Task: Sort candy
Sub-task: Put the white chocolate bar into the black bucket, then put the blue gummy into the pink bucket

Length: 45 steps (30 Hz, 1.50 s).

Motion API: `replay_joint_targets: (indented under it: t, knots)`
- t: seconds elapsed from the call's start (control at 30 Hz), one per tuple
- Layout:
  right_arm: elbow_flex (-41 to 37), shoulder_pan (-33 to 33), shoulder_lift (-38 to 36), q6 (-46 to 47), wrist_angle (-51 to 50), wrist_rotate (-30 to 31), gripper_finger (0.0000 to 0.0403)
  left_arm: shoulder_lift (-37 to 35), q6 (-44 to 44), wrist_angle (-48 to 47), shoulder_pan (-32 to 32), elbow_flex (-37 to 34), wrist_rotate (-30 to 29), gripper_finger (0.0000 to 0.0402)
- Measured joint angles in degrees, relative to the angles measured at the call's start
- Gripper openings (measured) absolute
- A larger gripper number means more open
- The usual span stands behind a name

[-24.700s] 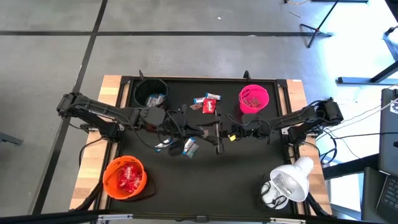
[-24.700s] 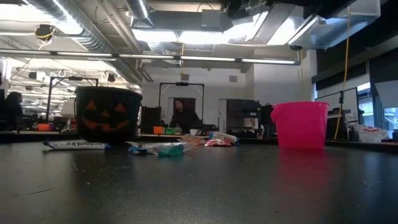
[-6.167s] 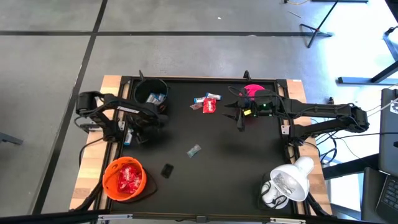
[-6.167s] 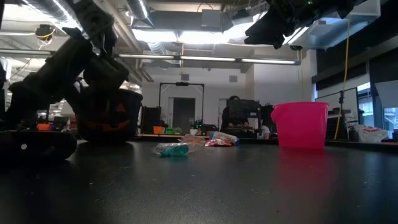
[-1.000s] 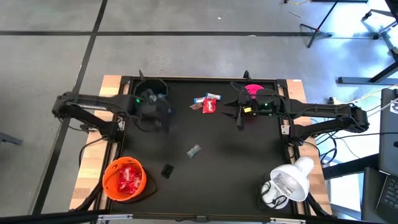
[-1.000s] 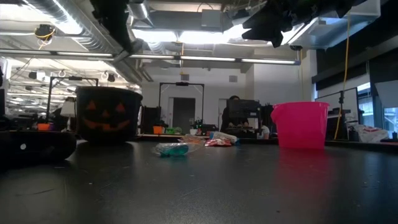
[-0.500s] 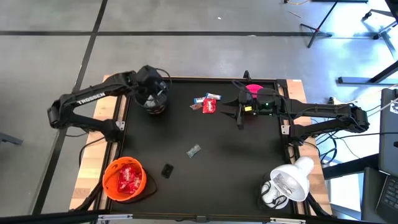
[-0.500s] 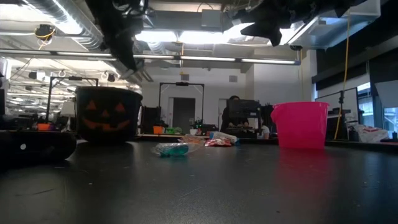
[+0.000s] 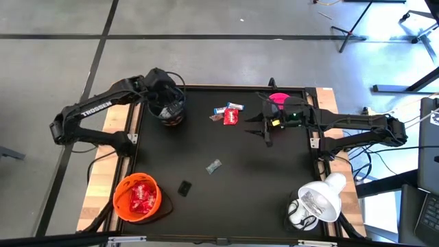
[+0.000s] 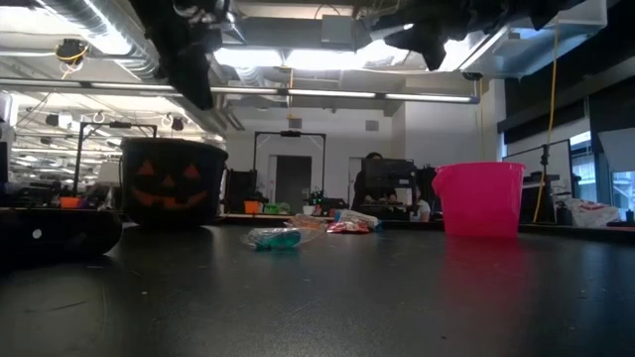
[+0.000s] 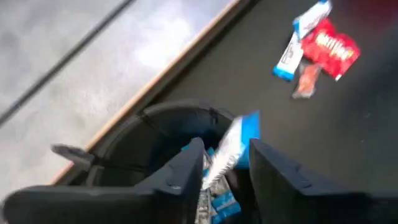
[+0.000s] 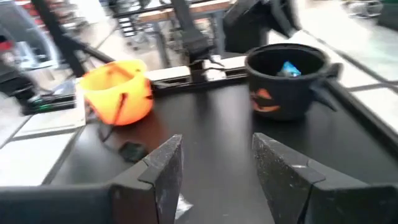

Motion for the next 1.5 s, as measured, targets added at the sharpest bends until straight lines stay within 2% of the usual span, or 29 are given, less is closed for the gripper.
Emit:
replay_joint_targets:
  t: [0.13,0.23,0.3,0.43,0.5,0.7,0.9,1.03,1.1,1.27,1.5]
  knots:
    - [0.0,0.0,0.0,-0.1,0.2,-1.4,0.0195,-3.3,0.4,0.0,-0.5,1.2,-2.4,0.0156]
    - [0.0,0.5,1.3,-0.1,3.6,-1.3,0.0195,-6.6,0.2,0.1,-0.6,2.9,-0.8,0.0173]
    - [0.1,2.3,3.6,-0.5,6.4,-1.1,0.0195,-9.5,-0.2,2.3,-1.8,3.9,4.4,0.0176]
    - [0.0,6.2,10.2,-4.5,12.4,-0.9,0.0195,-15.0,-1.2,13.5,-7.5,2.9,18.7,0.0177]
    - [0.0,7.5,13.5,-6.1,14.1,-0.4,0.0195,-17.1,-1.4,18.2,-11.7,1.5,21.1,0.0177]
    - [0.4,10.3,22.7,-5.9,17.7,0.2,0.0195,-20.0,-3.9,26.1,-23.9,-3.8,18.0,0.0178]
    - [0.4,13.8,30.8,-7.4,20.2,0.1,0.0195,-20.1,-3.2,49.6,-35.6,-14.8,19.3,0.0178]
    - [0.4,14.8,35.2,-7.5,21.1,2.0,0.0195,-20.1,-2.1,60.7,-41.5,-19.3,15.9,0.0176]
    - [0.4,15.1,37.7,-7.5,22.9,3.8,0.0195,-20.1,-0.7,62.6,-43.8,-20.7,12.9,0.0174]
    - [1.7,15.1,43.6,-5.7,25.9,4.1,0.0195,-19.5,0.5,62.5,-47.9,-21.9,4.6,0.0173]
    - [7.6,16.2,51.2,-5.8,24.3,4.1,0.0195,-19.2,0.5,62.2,-51.3,-21.9,1.4,0.0173]
